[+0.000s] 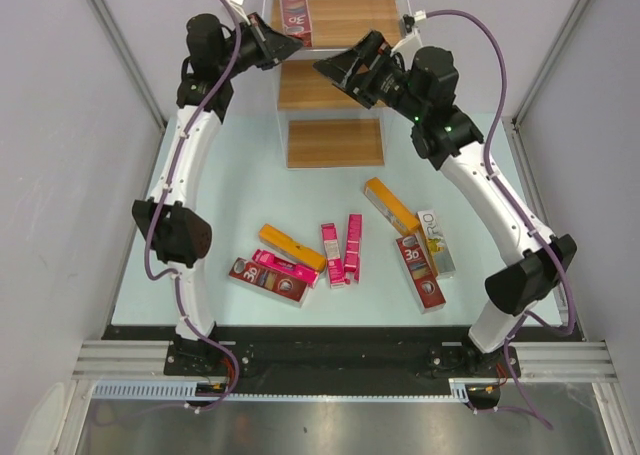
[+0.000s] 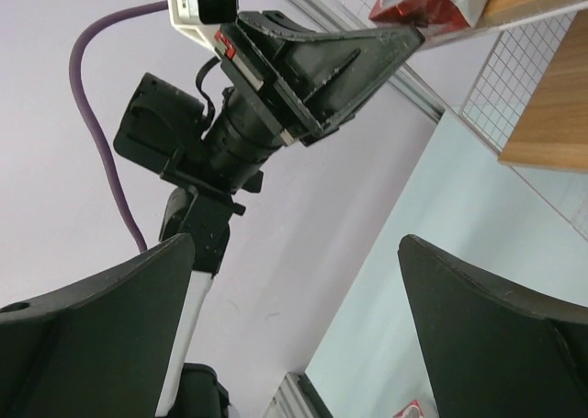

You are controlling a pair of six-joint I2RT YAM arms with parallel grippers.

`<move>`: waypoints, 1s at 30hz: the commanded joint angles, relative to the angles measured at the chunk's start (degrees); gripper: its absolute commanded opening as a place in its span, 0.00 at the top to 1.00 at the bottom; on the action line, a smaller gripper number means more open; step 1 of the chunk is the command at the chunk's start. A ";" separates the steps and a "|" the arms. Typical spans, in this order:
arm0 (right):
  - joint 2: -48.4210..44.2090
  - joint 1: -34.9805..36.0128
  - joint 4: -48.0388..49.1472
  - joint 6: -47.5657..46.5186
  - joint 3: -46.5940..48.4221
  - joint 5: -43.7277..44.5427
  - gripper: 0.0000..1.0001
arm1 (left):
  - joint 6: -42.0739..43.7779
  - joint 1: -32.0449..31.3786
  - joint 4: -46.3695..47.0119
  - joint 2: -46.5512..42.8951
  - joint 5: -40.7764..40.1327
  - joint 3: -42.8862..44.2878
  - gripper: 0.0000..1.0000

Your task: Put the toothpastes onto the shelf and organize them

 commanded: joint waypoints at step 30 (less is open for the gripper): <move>-25.17 10.87 -26.67 -27.82 -31.51 30.25 0.00 | 6.71 -5.56 -0.63 -55.03 -14.31 -73.06 0.00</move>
